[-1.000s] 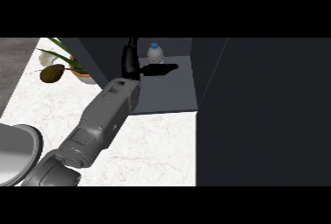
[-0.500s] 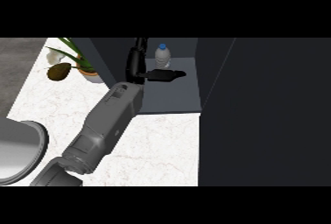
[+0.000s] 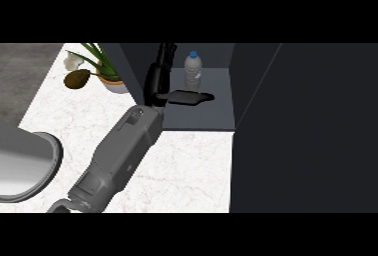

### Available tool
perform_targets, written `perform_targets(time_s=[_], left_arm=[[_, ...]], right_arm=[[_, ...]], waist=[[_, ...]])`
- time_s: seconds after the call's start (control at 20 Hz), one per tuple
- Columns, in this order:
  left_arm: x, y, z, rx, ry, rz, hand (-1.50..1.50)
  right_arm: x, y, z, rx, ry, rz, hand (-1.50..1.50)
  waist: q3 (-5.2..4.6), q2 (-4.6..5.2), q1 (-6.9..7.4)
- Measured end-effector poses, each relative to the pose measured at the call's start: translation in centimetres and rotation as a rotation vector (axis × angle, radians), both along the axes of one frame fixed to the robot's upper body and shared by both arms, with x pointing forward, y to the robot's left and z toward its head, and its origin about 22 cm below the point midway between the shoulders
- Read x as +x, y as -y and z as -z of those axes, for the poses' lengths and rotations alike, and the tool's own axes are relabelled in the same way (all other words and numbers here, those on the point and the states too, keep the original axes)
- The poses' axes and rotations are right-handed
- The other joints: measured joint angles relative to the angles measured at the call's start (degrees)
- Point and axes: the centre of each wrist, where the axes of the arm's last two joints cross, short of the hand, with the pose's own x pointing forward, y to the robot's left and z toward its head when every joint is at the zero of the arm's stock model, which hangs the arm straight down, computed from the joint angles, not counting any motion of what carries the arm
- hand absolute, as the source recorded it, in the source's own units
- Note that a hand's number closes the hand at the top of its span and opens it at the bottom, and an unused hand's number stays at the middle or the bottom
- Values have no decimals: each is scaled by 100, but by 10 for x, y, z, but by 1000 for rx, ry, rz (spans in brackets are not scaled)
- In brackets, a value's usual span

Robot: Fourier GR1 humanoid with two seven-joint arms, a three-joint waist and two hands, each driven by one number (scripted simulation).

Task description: Pick up the bottled water, place it into the cabinet and close the cabinet

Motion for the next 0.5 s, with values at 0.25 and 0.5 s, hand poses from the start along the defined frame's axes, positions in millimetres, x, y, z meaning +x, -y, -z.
perform_targets(time_s=[0.25, 0.5], left_arm=[[-22, 2, 2, -55, -24, 63, -150], [-58, -2, 5, -122, -39, 78, -150]], right_arm=[[-3, 0, -3, 3, -8, 10, -150], [-7, -5, -5, 3, -11, 11, -150]], waist=[[7, -35, 83], [6, -70, 168]])
